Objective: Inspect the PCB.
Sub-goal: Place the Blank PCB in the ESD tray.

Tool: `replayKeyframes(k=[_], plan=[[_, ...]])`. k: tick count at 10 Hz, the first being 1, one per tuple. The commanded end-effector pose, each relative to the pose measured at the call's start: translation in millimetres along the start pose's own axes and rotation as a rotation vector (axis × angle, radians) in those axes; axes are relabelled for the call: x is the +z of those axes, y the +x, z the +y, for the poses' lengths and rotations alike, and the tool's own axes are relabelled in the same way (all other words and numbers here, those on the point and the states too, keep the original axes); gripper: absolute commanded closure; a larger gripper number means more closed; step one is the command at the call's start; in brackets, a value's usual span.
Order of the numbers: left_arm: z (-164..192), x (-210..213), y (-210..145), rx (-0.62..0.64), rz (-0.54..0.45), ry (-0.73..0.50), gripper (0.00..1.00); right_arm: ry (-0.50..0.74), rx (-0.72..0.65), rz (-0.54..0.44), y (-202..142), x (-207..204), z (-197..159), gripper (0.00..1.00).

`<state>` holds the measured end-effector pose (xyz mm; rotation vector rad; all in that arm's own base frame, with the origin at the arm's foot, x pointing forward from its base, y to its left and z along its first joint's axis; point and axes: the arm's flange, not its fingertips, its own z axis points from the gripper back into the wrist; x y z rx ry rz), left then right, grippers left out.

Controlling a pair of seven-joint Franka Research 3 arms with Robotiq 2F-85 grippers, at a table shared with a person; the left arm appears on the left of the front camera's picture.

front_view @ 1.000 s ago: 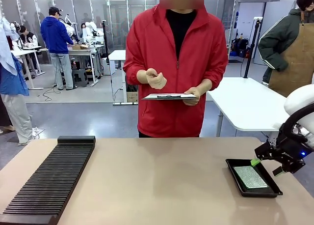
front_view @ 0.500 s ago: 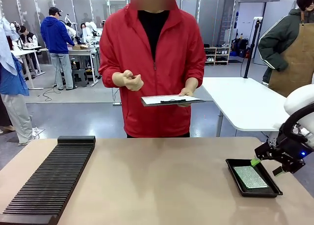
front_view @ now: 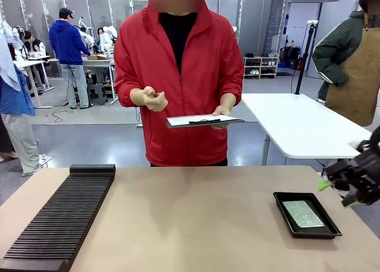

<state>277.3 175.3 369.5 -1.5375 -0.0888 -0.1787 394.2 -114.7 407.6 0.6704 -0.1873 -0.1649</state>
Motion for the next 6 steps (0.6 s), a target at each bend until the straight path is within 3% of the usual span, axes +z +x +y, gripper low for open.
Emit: replayKeyframes(k=[1,4,6], plan=[[-2,1,2,0.011,0.003,0.018,0.00,0.196,-0.069,0.025,-21,53,-24,0.00],[-2,1,2,0.011,0.003,0.018,0.00,0.474,-0.114,0.099,-61,115,-74,0.00],[-2,1,2,0.011,0.003,0.018,0.00,0.594,-0.115,0.143,-86,129,-99,0.00]])
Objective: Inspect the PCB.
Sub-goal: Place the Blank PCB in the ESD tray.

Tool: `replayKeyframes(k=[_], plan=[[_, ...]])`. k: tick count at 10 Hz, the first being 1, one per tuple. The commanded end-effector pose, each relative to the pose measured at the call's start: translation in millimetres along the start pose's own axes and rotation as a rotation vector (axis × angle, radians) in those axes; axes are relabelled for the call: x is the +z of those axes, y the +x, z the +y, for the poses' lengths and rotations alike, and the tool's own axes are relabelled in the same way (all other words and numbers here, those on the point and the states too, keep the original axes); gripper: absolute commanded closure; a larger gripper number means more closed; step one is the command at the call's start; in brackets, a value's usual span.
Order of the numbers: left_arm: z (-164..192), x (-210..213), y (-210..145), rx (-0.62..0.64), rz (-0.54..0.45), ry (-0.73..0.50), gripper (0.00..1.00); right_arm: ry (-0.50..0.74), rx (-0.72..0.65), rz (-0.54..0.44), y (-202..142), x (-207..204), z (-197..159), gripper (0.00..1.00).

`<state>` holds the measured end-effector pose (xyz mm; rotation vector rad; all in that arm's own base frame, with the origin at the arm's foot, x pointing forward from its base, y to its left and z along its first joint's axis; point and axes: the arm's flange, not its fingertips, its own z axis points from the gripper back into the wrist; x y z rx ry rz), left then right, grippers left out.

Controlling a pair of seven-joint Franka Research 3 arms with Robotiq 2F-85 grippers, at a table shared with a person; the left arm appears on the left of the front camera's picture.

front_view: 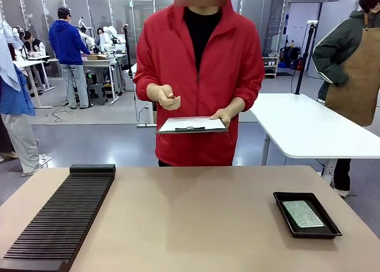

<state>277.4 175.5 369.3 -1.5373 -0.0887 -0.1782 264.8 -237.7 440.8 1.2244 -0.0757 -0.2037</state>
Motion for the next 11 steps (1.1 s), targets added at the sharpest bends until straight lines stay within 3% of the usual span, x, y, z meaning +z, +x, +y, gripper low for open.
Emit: replayKeyframes(k=[1,3,5,6,11], plan=[[-2,1,2,0.011,0.003,0.018,0.00,0.093,0.003,0.062,2,15,-18,0.00],[-2,1,2,0.011,0.003,0.018,0.00,0.166,0.046,0.072,-13,22,-33,0.00],[-2,1,2,0.011,0.003,0.018,0.00,0.249,0.080,0.037,-6,16,-42,0.00],[-2,1,2,0.011,0.003,0.018,0.00,0.161,0.016,0.057,-18,13,-34,0.00],[-2,1,2,0.011,0.003,0.018,0.00,0.161,0.016,0.057,-18,13,-34,0.00]])
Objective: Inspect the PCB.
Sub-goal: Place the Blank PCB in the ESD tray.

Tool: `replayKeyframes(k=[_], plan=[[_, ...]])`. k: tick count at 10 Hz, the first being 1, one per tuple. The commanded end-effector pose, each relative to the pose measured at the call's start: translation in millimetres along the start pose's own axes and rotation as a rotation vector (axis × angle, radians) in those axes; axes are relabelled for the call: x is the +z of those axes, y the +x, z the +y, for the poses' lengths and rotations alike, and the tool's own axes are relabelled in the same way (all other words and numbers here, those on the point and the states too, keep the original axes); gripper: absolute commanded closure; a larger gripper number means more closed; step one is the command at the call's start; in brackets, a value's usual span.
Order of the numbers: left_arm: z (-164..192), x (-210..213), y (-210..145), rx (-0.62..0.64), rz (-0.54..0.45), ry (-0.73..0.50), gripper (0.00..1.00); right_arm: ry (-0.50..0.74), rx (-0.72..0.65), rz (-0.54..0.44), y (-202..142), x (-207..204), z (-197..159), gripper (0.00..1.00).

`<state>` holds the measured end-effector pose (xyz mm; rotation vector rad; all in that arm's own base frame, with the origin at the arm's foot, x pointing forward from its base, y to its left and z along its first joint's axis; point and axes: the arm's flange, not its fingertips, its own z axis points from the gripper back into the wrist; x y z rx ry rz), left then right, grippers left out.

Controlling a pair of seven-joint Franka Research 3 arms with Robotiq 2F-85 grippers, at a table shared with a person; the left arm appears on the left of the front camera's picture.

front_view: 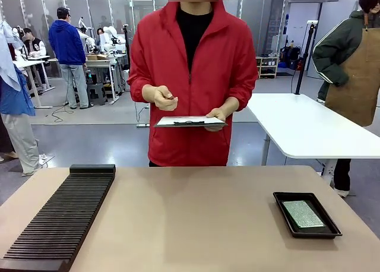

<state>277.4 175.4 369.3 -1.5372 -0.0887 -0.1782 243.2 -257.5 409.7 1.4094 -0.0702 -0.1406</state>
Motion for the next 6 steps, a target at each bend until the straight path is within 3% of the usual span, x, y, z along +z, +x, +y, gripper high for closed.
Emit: replayKeyframes(k=[1,6], plan=[[-1.9,1.3,1.9,0.011,0.003,0.018,0.00,-0.022,-0.016,0.005,-1.9,1.1,4.4,0.00],[-1.9,1.3,1.9,0.011,0.003,0.018,0.00,-0.022,-0.016,0.005,-1.9,1.1,4.4,0.00]])
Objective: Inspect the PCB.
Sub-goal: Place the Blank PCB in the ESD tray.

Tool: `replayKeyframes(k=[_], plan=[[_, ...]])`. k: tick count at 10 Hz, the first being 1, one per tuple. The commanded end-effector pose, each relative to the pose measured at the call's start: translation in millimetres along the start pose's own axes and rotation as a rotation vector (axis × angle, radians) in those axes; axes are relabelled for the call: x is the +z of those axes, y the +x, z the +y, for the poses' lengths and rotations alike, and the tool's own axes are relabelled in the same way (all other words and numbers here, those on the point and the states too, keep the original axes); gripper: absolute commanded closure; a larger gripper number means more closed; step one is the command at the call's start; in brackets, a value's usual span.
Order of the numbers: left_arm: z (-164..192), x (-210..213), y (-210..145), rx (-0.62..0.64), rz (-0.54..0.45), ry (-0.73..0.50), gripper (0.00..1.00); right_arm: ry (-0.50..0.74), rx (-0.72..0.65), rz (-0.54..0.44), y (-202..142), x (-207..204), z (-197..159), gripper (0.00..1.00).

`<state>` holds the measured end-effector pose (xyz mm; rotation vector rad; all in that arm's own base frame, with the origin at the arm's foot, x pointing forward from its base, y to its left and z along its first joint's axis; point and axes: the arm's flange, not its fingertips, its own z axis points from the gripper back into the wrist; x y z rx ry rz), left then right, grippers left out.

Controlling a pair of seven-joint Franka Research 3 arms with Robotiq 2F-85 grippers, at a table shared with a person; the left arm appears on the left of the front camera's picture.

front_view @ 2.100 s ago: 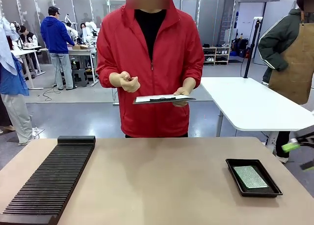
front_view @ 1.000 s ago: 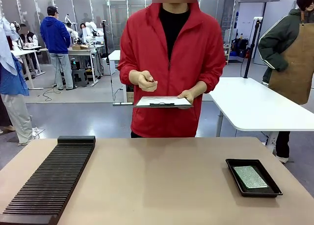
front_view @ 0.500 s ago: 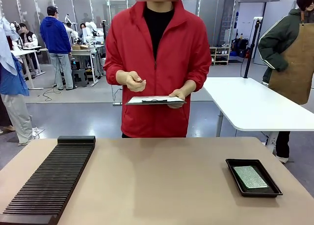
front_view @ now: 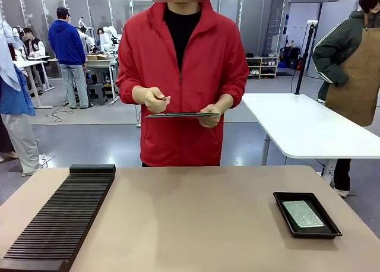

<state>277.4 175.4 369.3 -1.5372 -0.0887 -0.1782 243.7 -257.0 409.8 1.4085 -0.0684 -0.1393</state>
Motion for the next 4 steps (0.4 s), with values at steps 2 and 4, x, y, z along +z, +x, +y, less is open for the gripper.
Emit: replayKeyframes(k=[2,4], plan=[[-1.9,1.3,1.9,0.011,0.003,0.018,0.00,-0.021,-0.016,0.003,-2.3,1.7,4.2,0.00],[-1.9,1.3,1.9,0.011,0.003,0.018,0.00,-0.021,-0.016,0.003,-2.3,1.7,4.2,0.00]])
